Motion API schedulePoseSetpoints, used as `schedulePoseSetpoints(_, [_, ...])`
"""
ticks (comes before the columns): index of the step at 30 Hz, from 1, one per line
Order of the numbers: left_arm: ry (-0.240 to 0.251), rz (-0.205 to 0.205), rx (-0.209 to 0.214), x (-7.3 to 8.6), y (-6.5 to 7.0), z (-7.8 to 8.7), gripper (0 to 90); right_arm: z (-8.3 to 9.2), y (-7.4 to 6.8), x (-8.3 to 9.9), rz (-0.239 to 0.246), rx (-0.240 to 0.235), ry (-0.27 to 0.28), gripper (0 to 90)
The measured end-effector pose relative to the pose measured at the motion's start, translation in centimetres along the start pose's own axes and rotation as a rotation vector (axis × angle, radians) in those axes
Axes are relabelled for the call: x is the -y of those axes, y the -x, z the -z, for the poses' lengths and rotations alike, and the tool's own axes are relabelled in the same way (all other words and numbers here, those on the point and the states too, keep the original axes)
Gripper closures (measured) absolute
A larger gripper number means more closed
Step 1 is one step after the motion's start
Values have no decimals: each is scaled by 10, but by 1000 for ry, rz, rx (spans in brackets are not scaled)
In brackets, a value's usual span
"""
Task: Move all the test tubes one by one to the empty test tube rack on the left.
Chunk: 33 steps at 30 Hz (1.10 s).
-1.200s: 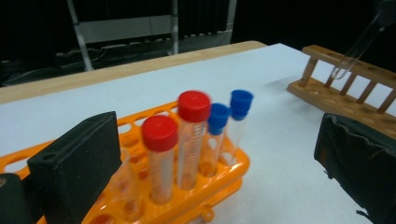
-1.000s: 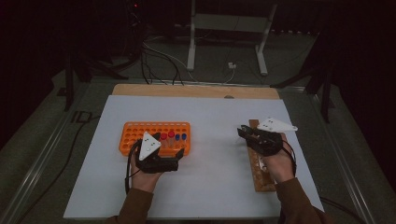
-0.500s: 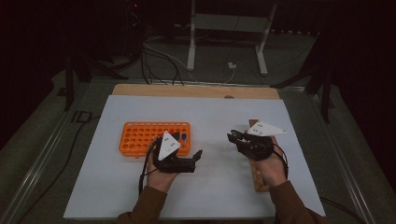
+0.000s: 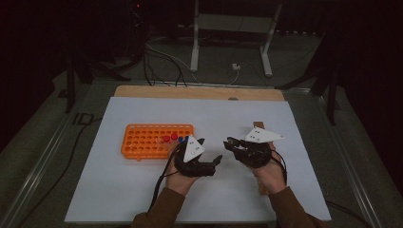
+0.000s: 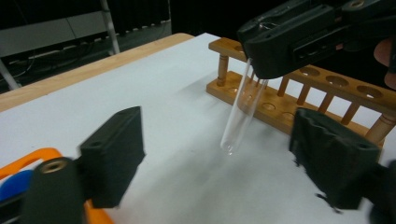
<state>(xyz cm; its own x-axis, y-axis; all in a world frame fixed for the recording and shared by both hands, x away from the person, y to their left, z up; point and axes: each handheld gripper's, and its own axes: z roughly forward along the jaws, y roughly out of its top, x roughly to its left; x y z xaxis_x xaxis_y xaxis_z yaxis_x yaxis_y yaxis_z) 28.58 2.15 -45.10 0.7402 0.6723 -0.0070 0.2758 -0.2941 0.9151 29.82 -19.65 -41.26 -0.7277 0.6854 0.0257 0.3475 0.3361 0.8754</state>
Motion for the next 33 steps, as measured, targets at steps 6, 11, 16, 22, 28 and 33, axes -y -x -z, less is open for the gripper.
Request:
schedulePoseSetpoints(6, [-11,-4,-2,-1,5,-9,348,-2,-5,-1,-3,-25,0,762])
schedulePoseSetpoints(11, [-3,-8,24,-2,7,-11,501,-3,-7,-2,0,-39,5,762])
schedulePoseSetpoints(16, [3,-12,50,-2,8,-11,610,-4,-9,-2,-1,-47,2,762])
schedulePoseSetpoints(22, [7,-14,71,-2,7,-11,682,-5,-9,-2,-3,-52,-1,762])
schedulePoseSetpoints(28, [8,-22,78,-2,7,-11,723,-6,-10,-1,-1,-58,-3,762])
schedulePoseSetpoints(33, [9,-39,79,-2,9,-11,754,-6,-10,-2,0,-60,-6,760])
